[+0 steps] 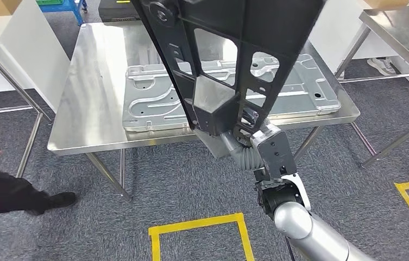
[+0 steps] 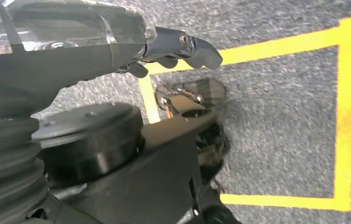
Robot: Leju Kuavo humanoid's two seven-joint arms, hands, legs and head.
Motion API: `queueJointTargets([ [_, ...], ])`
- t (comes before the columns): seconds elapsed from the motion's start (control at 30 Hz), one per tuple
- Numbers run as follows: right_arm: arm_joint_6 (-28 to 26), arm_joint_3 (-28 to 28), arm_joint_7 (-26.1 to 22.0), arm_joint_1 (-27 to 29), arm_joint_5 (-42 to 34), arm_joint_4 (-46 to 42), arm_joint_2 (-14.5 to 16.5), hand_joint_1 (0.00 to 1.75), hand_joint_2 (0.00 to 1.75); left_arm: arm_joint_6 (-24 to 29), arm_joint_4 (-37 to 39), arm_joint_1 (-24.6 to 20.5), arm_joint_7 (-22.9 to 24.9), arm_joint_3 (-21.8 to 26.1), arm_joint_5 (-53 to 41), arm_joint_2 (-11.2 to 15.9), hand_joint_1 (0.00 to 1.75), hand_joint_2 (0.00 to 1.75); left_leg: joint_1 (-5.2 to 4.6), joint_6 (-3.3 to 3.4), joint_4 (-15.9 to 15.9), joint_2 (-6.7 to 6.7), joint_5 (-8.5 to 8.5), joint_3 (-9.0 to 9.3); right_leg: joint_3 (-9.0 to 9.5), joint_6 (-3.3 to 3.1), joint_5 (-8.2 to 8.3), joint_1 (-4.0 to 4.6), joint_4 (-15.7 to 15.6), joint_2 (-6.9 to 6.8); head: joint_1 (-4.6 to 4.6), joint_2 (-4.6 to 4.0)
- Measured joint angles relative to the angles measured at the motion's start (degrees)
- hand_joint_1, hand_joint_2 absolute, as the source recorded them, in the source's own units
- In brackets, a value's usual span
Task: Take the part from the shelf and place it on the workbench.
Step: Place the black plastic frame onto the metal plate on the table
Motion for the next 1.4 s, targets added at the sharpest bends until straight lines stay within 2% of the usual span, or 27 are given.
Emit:
queueJointTargets([
  [0.03, 0.0, 0.0, 0.2, 0.1, 0.0, 0.0, 0.0, 1.75, 1.75, 0.0, 0.0, 0.0, 0.0, 0.0, -0.1, 0.0, 0.00, 1.75, -0.04, -0.40, 0.2, -0.04, -0.28, 0.10, 0.83, -0.30, 0.45, 0.06, -2.0, -0.08, 0.03, 0.00],
  [0.07, 0.0, 0.0, 0.4, 0.1, 0.0, 0.0, -0.1, 1.75, 1.75, 0.0, 0.0, -0.1, 0.0, 0.0, -0.1, -0.1, 0.00, 1.75, -0.11, -0.77, 0.2, -0.08, -0.49, 0.11, 1.24, -0.75, 0.03, 0.20, -2.7, -0.12, -0.06, 0.00],
  [0.17, 0.0, -0.3, 0.7, 0.2, 0.2, -0.2, -0.4, 1.75, 1.75, 0.1, 0.0, -0.2, -0.3, 0.0, -0.1, -0.1, 0.00, 1.75, 0.01, -1.78, 0.6, -0.24, -1.28, 0.27, 1.86, -2.32, -0.91, 0.26, -3.2, -0.16, -0.63, 0.00],
  [0.2, -0.1, -0.5, 0.8, 0.2, 0.2, -0.3, -0.5, 1.75, 1.75, 0.2, 0.0, -0.4, -0.5, 0.0, -0.1, 0.0, 0.00, 1.75, 0.10, -2.05, 1.9, -0.45, -1.89, -0.24, 2.33, -2.75, -1.15, 0.19, -3.4, -0.17, -0.92, 0.00],
  [0.23, -0.4, -0.7, 1.0, 0.1, 0.1, -0.5, -0.6, 1.75, 1.75, 0.3, 0.0, -0.6, -0.4, 0.0, 0.0, 0.0, 0.00, 1.75, 0.18, -2.25, 4.5, -0.68, -2.83, -1.58, 2.90, -3.13, -1.45, 0.14, -3.6, -0.22, -1.26, 0.00],
  [0.27, -0.7, -1.0, 1.2, 0.2, -0.1, -0.8, -0.8, 1.75, 1.75, 0.6, 0.0, -0.8, 0.0, 0.0, 0.0, 0.1, 0.00, 1.75, 0.22, -2.37, 8.3, -0.91, -3.88, -3.76, 3.44, -3.41, -1.85, 0.19, -3.7, -0.27, -1.62, 0.00],
  [0.33, -1.2, -1.6, 1.6, 0.4, -0.8, -1.4, -1.3, 1.75, 1.75, 1.4, 0.0, -0.9, 1.5, 0.0, 0.0, 0.1, 0.00, 1.75, 0.24, -2.42, 15.8, -1.03, -5.11, -9.10, 4.60, -3.63, -2.86, 0.29, -3.8, -0.27, -2.16, 0.00],
  [0.37, -1.4, -2.0, 1.9, 0.6, -1.1, -1.7, -1.7, 1.75, 1.75, 1.8, 0.0, -0.9, 2.3, 0.0, 0.0, 0.1, 0.00, 1.75, 0.24, -2.35, 17.4, -1.02, -4.24, -10.93, 5.35, -3.60, -3.49, 0.32, -3.8, -0.18, -2.32, 0.00],
  [0.4, -1.6, -2.4, 2.1, 0.7, -1.4, -2.1, -2.1, 1.75, 1.75, 2.3, 0.0, -0.9, 2.8, 0.0, 0.0, 0.0, 0.00, 1.75, 0.24, -2.20, 16.7, -1.01, -2.19, -11.69, 6.23, -3.50, -4.19, 0.32, -3.8, -0.05, -2.46, 0.00],
  [0.47, -1.9, -3.2, 2.4, 0.8, -1.8, -2.8, -2.9, 1.75, 1.75, 2.8, 0.0, -0.8, 3.3, 0.0, 0.0, -0.1, 0.00, 1.75, 0.19, -1.71, 10.8, -0.96, 3.41, -10.72, 8.18, -3.12, -5.77, 0.27, -3.8, 0.24, -2.60, 0.00],
  [0.5, -1.9, -3.6, 2.4, 0.8, -1.9, -3.0, -3.3, 1.75, 1.75, 3.0, 0.0, -0.8, 3.4, 0.0, 0.0, -0.2, 0.00, 1.75, 0.04, -1.42, 8.2, -0.94, 5.26, -9.93, 8.85, -2.79, -6.47, 0.30, -3.9, 0.37, -2.71, -0.01],
  [0.53, -2.0, -3.9, 2.4, 0.9, -2.0, -3.3, -3.5, 1.75, 1.75, 3.1, 0.0, -0.8, 3.4, 0.0, 0.0, -0.2, 0.00, 1.75, -0.11, -1.06, 6.2, -0.91, 5.77, -9.15, 9.27, -2.43, -6.98, 0.30, -4.1, 0.50, -2.84, -0.01],
  [0.63, -2.0, -4.5, 2.6, 1.0, -2.1, -3.9, -4.3, 1.75, 1.75, 3.3, 0.0, -0.9, 3.5, 0.0, 0.0, -0.5, 0.00, 1.75, -0.41, 0.16, 3.9, -0.98, 3.27, -7.71, 9.52, -1.26, -7.13, 0.26, -4.4, 0.60, -3.06, 0.00],
  [0.7, -2.0, -4.9, 2.7, 1.0, -2.1, -4.2, -4.8, 1.75, 1.75, 3.4, 0.0, -0.9, 3.5, 0.0, 0.0, -0.5, 0.00, 1.75, -0.30, 0.93, 3.0, -1.14, 2.41, -6.48, 8.31, -0.76, -6.68, 0.23, -1.5, 0.39, -2.63, 0.00],
  [0.73, -2.0, -5.0, 2.7, 1.0, -2.1, -4.2, -5.1, 1.75, 1.75, 3.4, 0.0, -0.8, 3.5, 0.0, 0.0, -0.6, 0.00, 1.75, -0.23, 1.23, 2.6, -1.20, 2.04, -5.61, 6.76, -0.67, -6.96, 0.25, 1.6, 0.32, -2.34, 0.00],
  [0.8, -2.0, -5.2, 2.7, 1.1, -2.1, -4.3, -5.4, 1.75, 1.75, 3.5, 0.0, -0.6, 3.4, 0.0, 0.0, -0.8, 0.00, 1.75, -0.31, 1.60, 2.1, -1.22, 1.06, -3.91, 2.17, -0.76, -9.43, 0.40, 8.6, 0.24, -1.56, 0.00],
  [0.87, -2.0, -5.2, 2.8, 1.4, -2.1, -4.3, -5.6, 1.75, 1.75, 3.5, 0.0, -0.5, 3.5, 0.0, 0.0, -0.9, 0.00, 1.75, -0.56, 1.76, 1.9, -1.21, -0.18, -2.24, -1.63, -0.88, -12.08, 0.66, 12.3, 0.23, -0.94, 0.00],
  [0.9, -2.0, -5.2, 2.8, 1.4, -2.1, -4.3, -5.7, 1.75, 1.75, 3.5, 0.0, -0.5, 3.5, 0.0, 0.0, -0.9, 0.00, 1.75, -0.76, 1.84, 1.9, -1.22, -0.85, -1.30, -2.63, -1.07, -11.88, 0.81, 11.9, 0.23, -0.68, 0.00],
  [0.93, -2.0, -5.2, 2.8, 1.4, -2.1, -4.3, -5.8, 1.75, 1.75, 3.5, 0.0, -0.5, 3.5, 0.0, 0.0, -0.9, 0.00, 1.75, -0.99, 1.90, 1.9, -1.23, -1.53, -0.30, -3.06, -1.45, -10.05, 1.01, 10.0, 0.23, -0.43, 0.00],
  [1.0, -2.0, -5.2, 2.8, 1.6, -2.1, -4.4, -6.0, 1.75, 1.75, 3.5, 0.0, -0.5, 3.5, 0.0, 0.0, -1.2, 0.00, 1.75, -1.37, 1.95, 1.8, -1.23, -2.82, 1.31, -3.27, -2.84, -3.01, 1.76, 4.1, 0.25, -0.24, 0.00],
  [1.07, -2.0, -5.3, 2.8, 1.8, -2.1, -4.5, -6.2, 1.75, 1.75, 3.5, 0.0, -0.6, 3.5, 0.0, 0.0, -1.4, 0.00, 1.75, -1.53, 1.62, 1.8, -1.31, -3.75, 2.01, -3.22, -4.02, 0.87, 2.42, 0.2, 0.14, -0.34, 0.00],
  [1.17, -1.9, -5.5, 2.8, 1.8, -2.1, -4.9, -6.4, 1.75, 1.75, 3.5, 0.0, -0.8, 3.5, 0.0, 0.1, -1.6, 0.00, 1.75, -1.65, 0.79, 2.2, -1.28, -4.21, 2.91, -1.56, -4.46, 0.79, 2.37, -1.9, -0.03, -0.18, 0.00],
  [1.23, -2.0, -5.7, 2.8, 1.5, -2.1, -5.2, -6.4, 1.75, 1.75, 3.5, 0.0, -1.2, 3.5, 0.0, 0.1, -1.6, 0.00, 1.75, -1.60, 0.21, 4.9, -1.30, -4.60, 2.09, 0.32, -4.78, 0.45, 1.96, -3.2, -0.16, -0.45, 0.00],
  [1.27, -2.0, -5.8, 2.8, 1.4, -2.1, -5.3, -6.4, 1.75, 1.75, 3.5, 0.0, -1.4, 3.4, 0.0, 0.1, -1.6, 0.00, 1.75, -1.42, -0.17, 7.8, -1.30, -5.29, 0.45, 1.17, -4.86, 0.24, 1.75, -3.6, -0.24, -0.69, 0.00],
  [1.33, -2.0, -5.7, 2.8, 1.3, -2.1, -5.4, -6.4, 1.75, 1.75, 3.5, 0.0, -1.4, 3.5, 0.0, 0.1, -1.5, 0.00, 1.75, -0.81, -1.03, 14.7, -1.29, -7.42, -4.52, 2.42, -4.80, -0.58, 1.44, -4.0, -0.25, -1.24, 0.00],
  [1.37, -2.0, -5.7, 2.8, 1.4, -2.1, -5.4, -6.3, 1.75, 1.75, 3.5, 0.0, -1.3, 3.5, 0.0, 0.1, -1.5, 0.00, 1.75, -0.47, -1.43, 16.8, -1.24, -8.27, -6.75, 3.05, -4.60, -1.13, 1.24, -4.0, -0.21, -1.41, 0.00],
  [1.4, -2.0, -5.7, 2.8, 1.4, -2.1, -5.4, -6.3, 1.75, 1.75, 3.5, 0.0, -1.3, 3.5, 0.0, 0.1, -1.5, 0.00, 1.75, -0.13, -1.81, 17.1, -1.17, -8.28, -8.23, 3.79, -4.31, -1.76, 0.99, -4.0, -0.16, -1.52, 0.00],
])
